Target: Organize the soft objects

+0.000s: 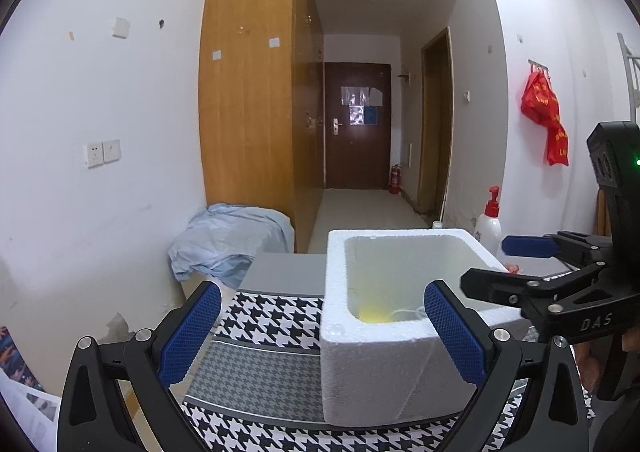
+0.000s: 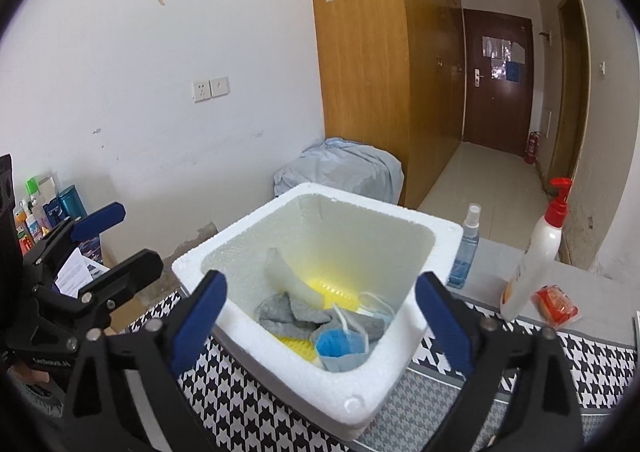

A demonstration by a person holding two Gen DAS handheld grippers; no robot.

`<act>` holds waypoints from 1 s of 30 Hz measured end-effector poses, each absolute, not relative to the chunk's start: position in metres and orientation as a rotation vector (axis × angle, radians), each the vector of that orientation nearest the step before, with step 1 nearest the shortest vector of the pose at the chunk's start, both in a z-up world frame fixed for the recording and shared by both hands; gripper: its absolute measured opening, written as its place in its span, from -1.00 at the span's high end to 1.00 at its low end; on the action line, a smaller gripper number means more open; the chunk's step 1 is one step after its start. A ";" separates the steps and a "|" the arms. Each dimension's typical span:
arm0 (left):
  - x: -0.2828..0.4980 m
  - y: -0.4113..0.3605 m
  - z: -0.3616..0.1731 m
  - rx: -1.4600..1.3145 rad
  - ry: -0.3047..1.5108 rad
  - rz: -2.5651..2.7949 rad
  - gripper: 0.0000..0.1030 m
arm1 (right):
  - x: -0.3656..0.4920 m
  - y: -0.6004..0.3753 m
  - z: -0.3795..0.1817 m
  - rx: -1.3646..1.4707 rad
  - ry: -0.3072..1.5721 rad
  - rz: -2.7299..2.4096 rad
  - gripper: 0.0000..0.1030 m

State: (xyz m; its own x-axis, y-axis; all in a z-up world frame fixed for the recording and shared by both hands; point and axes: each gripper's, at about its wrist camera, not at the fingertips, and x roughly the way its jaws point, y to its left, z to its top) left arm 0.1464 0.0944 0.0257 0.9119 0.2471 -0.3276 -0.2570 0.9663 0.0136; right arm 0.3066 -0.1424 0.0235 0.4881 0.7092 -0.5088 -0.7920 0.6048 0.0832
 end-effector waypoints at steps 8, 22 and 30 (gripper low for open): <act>0.145 0.094 0.029 -0.031 0.328 0.270 -0.98 | 0.305 -0.150 0.027 -0.160 0.518 0.899 -0.99; 0.141 0.078 0.037 -0.014 0.312 0.262 -0.98 | 0.293 -0.176 0.037 -0.143 0.478 0.859 -0.99; 0.139 0.061 0.043 0.000 0.303 0.235 -0.98 | 0.285 -0.199 0.044 -0.112 0.456 0.846 -0.99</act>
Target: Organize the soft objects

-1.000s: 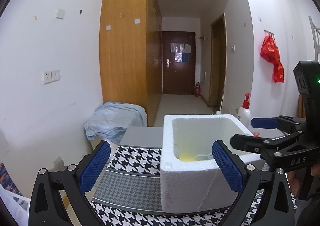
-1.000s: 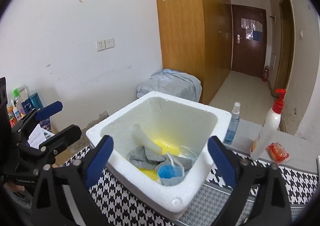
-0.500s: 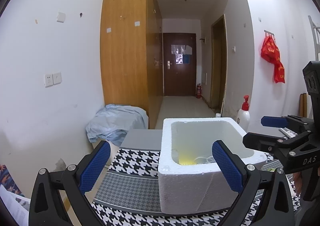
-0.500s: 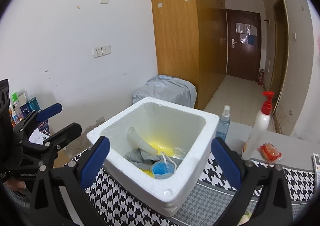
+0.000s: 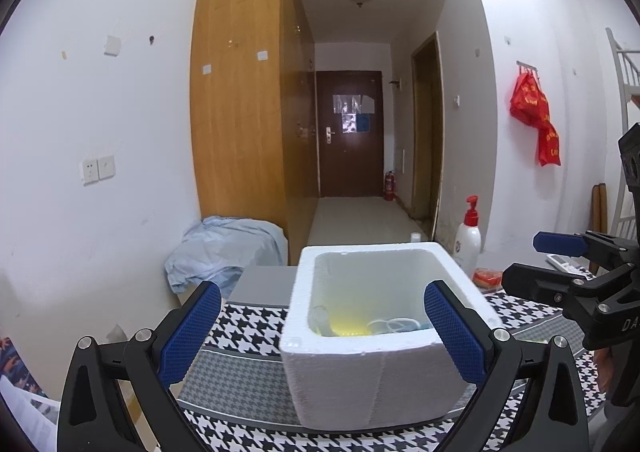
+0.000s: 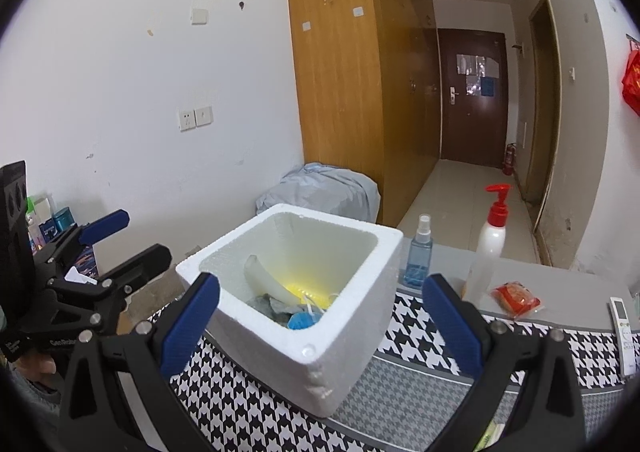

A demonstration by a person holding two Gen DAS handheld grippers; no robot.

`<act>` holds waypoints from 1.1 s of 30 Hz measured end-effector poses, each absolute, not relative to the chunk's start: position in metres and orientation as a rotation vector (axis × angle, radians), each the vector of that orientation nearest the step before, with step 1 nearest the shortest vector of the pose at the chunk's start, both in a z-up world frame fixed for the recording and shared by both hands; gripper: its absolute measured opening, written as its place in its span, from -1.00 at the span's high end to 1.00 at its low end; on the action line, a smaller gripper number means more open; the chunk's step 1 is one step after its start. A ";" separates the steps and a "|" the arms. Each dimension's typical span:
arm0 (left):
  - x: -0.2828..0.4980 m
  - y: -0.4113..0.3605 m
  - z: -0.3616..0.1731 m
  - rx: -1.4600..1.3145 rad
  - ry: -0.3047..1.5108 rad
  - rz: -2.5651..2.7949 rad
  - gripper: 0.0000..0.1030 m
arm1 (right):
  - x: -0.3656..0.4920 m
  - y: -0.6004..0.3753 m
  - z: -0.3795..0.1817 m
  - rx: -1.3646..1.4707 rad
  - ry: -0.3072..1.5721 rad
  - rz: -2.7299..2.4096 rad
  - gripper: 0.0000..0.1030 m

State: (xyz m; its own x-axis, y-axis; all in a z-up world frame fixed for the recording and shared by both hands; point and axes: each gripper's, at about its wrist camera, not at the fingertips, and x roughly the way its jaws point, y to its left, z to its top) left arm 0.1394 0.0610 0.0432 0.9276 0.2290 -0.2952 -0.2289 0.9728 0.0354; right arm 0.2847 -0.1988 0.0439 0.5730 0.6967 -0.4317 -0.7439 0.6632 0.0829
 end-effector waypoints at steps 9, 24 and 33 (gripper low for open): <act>0.138 0.041 0.048 0.017 0.291 0.206 -0.98 | 0.272 -0.223 0.049 -0.108 0.426 0.823 -0.99; 0.135 0.009 0.055 0.044 0.270 0.124 -0.98 | 0.258 -0.265 0.056 -0.072 0.386 0.739 -0.99; 0.139 -0.011 0.055 0.048 0.270 0.067 -0.98 | 0.251 -0.293 0.055 -0.059 0.379 0.669 -0.99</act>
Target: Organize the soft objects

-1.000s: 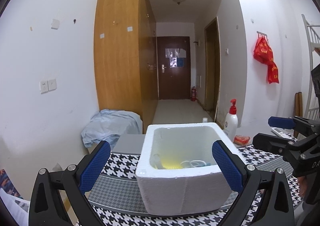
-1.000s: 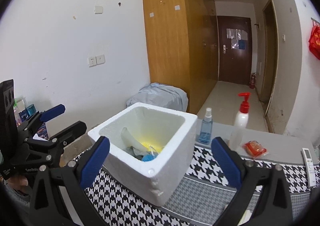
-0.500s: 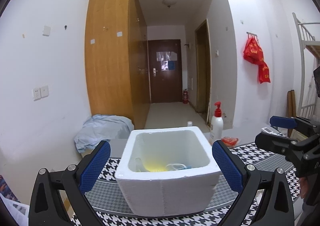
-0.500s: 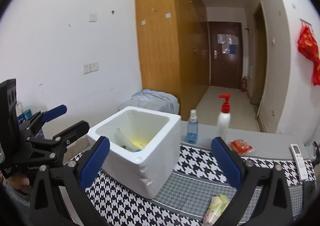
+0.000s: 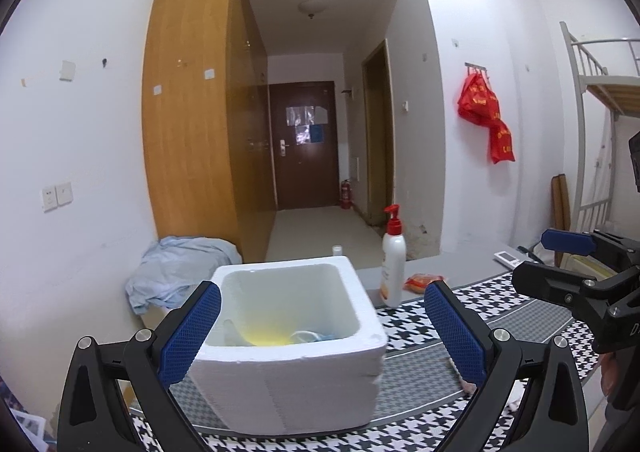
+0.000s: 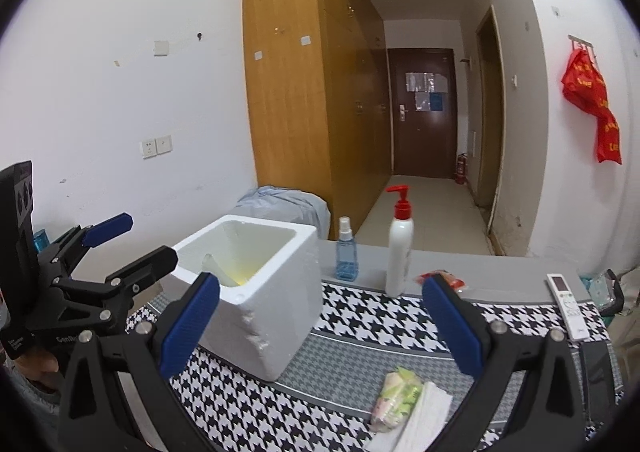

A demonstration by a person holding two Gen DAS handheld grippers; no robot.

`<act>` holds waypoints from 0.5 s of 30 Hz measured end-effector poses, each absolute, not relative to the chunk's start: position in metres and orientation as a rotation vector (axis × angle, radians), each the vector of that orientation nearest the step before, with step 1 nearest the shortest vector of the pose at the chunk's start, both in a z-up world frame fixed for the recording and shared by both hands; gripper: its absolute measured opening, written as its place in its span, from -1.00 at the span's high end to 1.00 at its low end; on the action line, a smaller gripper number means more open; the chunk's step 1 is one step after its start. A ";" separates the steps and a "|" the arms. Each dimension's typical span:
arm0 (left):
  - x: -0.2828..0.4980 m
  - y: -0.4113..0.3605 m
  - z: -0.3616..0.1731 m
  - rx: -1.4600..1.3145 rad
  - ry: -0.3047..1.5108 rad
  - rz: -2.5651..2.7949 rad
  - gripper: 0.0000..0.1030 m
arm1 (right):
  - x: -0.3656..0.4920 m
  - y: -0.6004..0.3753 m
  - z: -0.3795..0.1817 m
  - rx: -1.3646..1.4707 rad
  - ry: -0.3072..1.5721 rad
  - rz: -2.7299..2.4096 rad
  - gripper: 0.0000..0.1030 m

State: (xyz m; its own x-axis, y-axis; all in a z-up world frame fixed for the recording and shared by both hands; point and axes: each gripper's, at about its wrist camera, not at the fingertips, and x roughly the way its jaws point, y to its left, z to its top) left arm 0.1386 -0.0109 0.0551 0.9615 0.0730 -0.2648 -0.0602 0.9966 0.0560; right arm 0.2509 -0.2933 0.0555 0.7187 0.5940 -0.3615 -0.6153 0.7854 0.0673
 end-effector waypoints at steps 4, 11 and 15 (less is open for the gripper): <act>0.137 -0.019 0.054 0.050 0.260 0.031 -0.98 | 0.248 -0.303 0.053 -0.061 0.378 0.641 -0.99; 0.143 -0.031 0.052 0.036 0.268 0.005 -0.98 | 0.248 -0.317 0.052 -0.048 0.371 0.604 -0.99; 0.145 -0.037 0.049 0.038 0.270 -0.015 -0.98 | 0.249 -0.324 0.049 -0.028 0.373 0.577 -0.99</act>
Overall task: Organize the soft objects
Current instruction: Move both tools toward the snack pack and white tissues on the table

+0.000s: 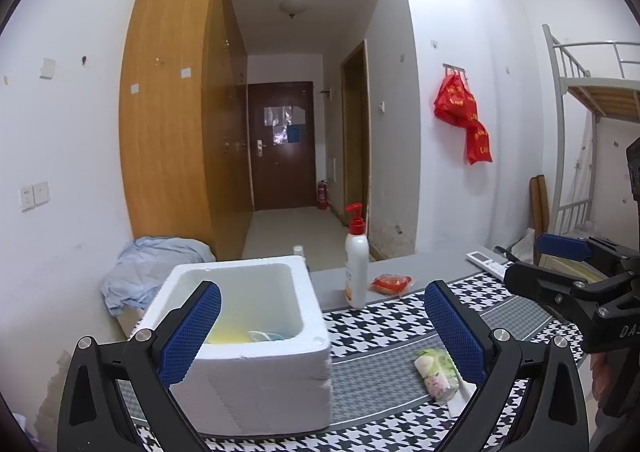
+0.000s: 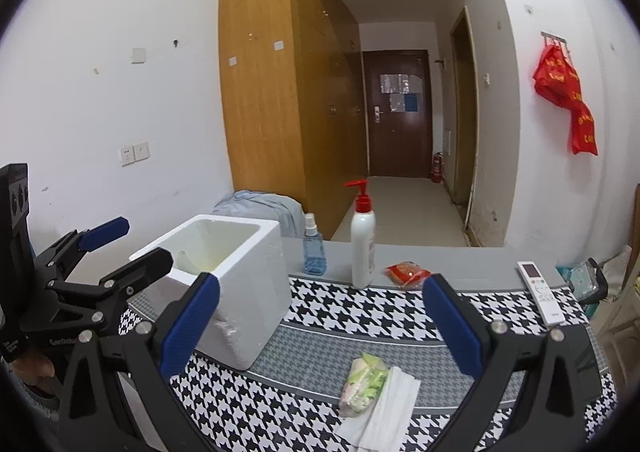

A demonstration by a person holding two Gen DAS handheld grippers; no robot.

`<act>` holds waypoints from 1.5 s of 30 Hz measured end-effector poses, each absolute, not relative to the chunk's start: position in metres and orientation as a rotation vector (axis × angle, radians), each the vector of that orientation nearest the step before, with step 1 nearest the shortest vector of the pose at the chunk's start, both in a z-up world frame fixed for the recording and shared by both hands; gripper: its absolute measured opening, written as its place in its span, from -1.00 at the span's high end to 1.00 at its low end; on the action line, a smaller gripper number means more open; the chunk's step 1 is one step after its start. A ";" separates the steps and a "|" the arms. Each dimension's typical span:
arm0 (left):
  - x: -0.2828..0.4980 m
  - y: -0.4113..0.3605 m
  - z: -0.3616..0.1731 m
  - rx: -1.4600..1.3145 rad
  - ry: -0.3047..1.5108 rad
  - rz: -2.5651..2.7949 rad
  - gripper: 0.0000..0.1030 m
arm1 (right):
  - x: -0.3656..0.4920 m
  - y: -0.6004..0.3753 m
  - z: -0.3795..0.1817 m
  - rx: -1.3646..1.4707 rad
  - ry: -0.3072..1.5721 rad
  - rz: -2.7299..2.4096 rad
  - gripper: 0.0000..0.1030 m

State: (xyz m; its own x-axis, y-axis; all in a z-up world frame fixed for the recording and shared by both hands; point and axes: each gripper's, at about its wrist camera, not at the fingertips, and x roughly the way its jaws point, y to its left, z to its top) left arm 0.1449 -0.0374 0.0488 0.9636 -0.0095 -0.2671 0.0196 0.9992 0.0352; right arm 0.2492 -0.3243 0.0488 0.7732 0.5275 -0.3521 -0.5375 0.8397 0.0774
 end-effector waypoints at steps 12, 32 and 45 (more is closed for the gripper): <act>0.143 -0.044 0.039 0.003 0.271 -0.061 -0.98 | 0.243 -0.344 0.034 -0.008 0.375 0.512 -0.99; 0.144 -0.064 0.011 -0.034 0.303 -0.128 -0.98 | 0.236 -0.369 0.002 -0.008 0.403 0.456 -0.99; 0.152 -0.081 -0.012 -0.025 0.358 -0.155 -0.98 | 0.241 -0.379 -0.020 -0.014 0.454 0.425 -0.99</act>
